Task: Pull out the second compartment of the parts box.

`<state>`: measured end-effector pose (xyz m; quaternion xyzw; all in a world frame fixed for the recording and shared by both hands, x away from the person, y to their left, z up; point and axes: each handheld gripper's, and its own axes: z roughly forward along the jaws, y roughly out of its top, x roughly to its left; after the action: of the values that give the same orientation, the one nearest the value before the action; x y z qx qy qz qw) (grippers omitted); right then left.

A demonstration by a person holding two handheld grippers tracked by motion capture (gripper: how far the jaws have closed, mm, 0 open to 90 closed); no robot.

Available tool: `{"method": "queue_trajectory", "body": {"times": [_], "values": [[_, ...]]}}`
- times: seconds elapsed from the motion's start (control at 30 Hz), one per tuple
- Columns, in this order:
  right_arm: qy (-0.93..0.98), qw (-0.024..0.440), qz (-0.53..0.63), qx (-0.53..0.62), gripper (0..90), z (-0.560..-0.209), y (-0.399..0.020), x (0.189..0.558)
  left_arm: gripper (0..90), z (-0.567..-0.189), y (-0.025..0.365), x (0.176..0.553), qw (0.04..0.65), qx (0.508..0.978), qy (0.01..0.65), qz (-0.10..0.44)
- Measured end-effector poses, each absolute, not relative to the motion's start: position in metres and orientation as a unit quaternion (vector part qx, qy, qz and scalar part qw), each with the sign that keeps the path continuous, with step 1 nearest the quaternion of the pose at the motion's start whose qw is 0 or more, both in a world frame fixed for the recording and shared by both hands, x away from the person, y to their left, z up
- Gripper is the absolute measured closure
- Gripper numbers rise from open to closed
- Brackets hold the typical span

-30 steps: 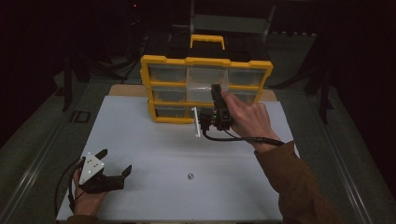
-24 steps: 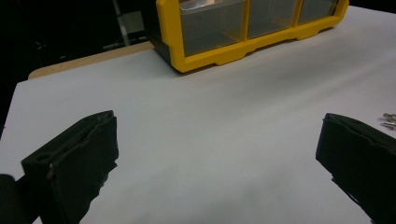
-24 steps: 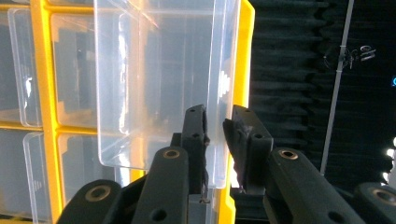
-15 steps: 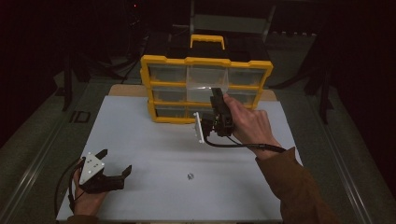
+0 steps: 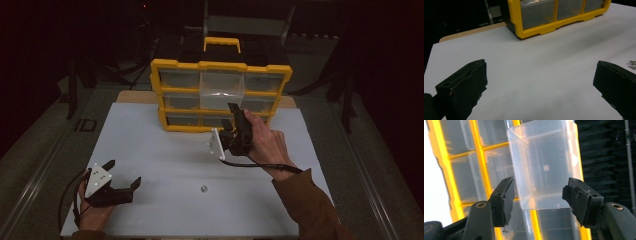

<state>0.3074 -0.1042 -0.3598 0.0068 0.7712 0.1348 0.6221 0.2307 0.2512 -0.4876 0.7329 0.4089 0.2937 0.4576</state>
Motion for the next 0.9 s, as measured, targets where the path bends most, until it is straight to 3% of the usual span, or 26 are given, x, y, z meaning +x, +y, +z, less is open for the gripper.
{"method": "queue_trajectory", "body": {"times": [0.47,0.67,0.9], "values": [[0.815,0.538,0.201,0.079,27.8,-0.379,-0.106,0.31,0.0,-0.488,0.251,0.231,0.458,0.733,0.408,0.294],[0.838,0.468,0.251,0.125,19.6,-0.388,-0.106,0.313,0.0,-0.488,0.251,0.231,0.458,0.733,0.409,0.293],[0.854,0.411,0.282,0.152,17.9,-0.403,-0.107,0.319,0.0,-0.488,0.251,0.231,0.458,0.733,0.409,0.293]]}}
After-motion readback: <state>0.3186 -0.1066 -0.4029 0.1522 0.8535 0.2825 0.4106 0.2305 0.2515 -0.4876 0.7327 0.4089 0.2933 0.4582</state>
